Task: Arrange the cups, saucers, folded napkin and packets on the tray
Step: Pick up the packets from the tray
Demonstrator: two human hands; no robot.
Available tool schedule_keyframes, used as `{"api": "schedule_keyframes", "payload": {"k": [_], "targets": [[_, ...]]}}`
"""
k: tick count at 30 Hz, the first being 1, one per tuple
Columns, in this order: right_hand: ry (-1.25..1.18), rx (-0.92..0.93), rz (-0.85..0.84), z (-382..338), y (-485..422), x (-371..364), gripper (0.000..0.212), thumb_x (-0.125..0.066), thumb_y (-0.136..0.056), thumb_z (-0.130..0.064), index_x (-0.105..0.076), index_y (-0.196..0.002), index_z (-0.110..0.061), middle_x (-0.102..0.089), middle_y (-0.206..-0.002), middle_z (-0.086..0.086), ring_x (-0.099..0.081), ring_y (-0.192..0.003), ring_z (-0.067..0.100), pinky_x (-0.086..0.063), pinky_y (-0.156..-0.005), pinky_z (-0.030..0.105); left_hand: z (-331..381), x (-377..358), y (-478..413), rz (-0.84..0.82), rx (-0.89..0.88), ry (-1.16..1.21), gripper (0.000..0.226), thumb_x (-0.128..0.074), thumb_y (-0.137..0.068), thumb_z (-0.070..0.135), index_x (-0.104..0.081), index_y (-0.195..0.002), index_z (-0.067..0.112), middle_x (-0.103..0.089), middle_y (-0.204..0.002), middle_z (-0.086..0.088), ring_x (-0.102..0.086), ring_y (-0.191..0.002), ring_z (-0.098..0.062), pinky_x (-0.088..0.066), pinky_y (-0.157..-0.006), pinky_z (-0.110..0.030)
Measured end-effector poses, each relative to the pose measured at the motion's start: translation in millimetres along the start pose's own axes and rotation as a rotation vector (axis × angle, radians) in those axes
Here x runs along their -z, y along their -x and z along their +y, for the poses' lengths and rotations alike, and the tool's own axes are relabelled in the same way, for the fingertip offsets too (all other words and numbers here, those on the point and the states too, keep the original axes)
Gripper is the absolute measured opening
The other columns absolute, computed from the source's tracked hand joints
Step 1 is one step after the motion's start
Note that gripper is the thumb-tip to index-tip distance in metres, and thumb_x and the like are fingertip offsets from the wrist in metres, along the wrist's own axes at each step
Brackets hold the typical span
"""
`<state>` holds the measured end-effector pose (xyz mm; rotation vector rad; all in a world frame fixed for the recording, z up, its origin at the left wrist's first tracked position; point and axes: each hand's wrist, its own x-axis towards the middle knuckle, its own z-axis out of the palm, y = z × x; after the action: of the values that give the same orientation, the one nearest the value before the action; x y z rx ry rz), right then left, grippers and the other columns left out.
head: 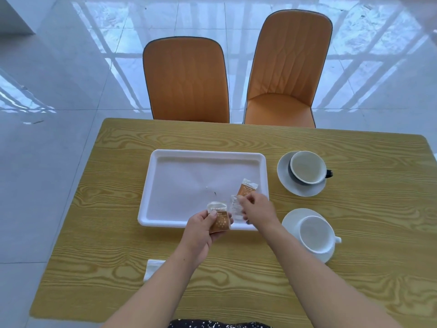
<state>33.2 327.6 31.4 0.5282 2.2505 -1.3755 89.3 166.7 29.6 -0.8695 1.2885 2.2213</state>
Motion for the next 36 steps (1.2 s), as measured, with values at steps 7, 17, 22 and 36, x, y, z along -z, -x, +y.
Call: {"api": "schedule_keyframes", "payload": {"k": [7, 17, 22, 36], "targets": [[0.517, -0.102, 0.157, -9.6, -47.8, 0.3, 0.046, -0.052, -0.089, -0.049, -0.044, -0.116, -0.012, -0.061, -0.107, 0.009, -0.061, -0.089, 0.03, -0.049, -0.067, 0.039, 5.3, 20.1, 0.6, -0.002, 0.012, 0.05, 0.027, -0.044, -0.103, 0.009, -0.06, -0.119, -0.006, -0.072, -0.109, -0.025, -0.071, -0.1, -0.033, -0.056, -0.088, -0.044], [0.644, -0.064, 0.237, -0.9, -60.1, -20.0, 0.048, -0.059, -0.094, -0.034, -0.033, -0.127, -0.012, -0.053, -0.12, 0.014, -0.059, -0.104, 0.039, -0.04, -0.068, 0.04, 10.0, 43.0, 10.2, 0.022, 0.009, 0.118, 0.027, -0.045, -0.103, 0.008, -0.058, -0.122, -0.006, -0.071, -0.111, -0.026, -0.07, -0.1, -0.035, -0.055, -0.09, -0.045], [0.29, -0.048, 0.327, 1.0, -57.9, -11.9, 0.036, -0.062, -0.092, -0.013, -0.042, -0.122, -0.011, -0.061, -0.116, 0.015, -0.055, -0.094, 0.03, -0.041, -0.074, 0.037, 9.7, 45.1, 16.3, 0.016, 0.006, 0.131, 0.025, -0.047, -0.102, 0.008, -0.058, -0.12, -0.004, -0.071, -0.112, -0.026, -0.071, -0.1, -0.035, -0.055, -0.091, -0.046], [-0.191, 0.248, 0.013, -7.4, 50.0, 3.4, 0.041, -0.075, -0.084, -0.009, -0.056, -0.117, -0.025, -0.067, -0.079, 0.001, -0.067, -0.076, 0.009, -0.055, -0.075, 0.028, 3.6, -1.6, 16.6, -0.035, 0.041, 0.157, 0.038, -0.042, -0.104, 0.027, -0.065, -0.115, -0.001, -0.074, -0.101, -0.02, -0.073, -0.087, -0.026, -0.06, -0.074, -0.038]]}}
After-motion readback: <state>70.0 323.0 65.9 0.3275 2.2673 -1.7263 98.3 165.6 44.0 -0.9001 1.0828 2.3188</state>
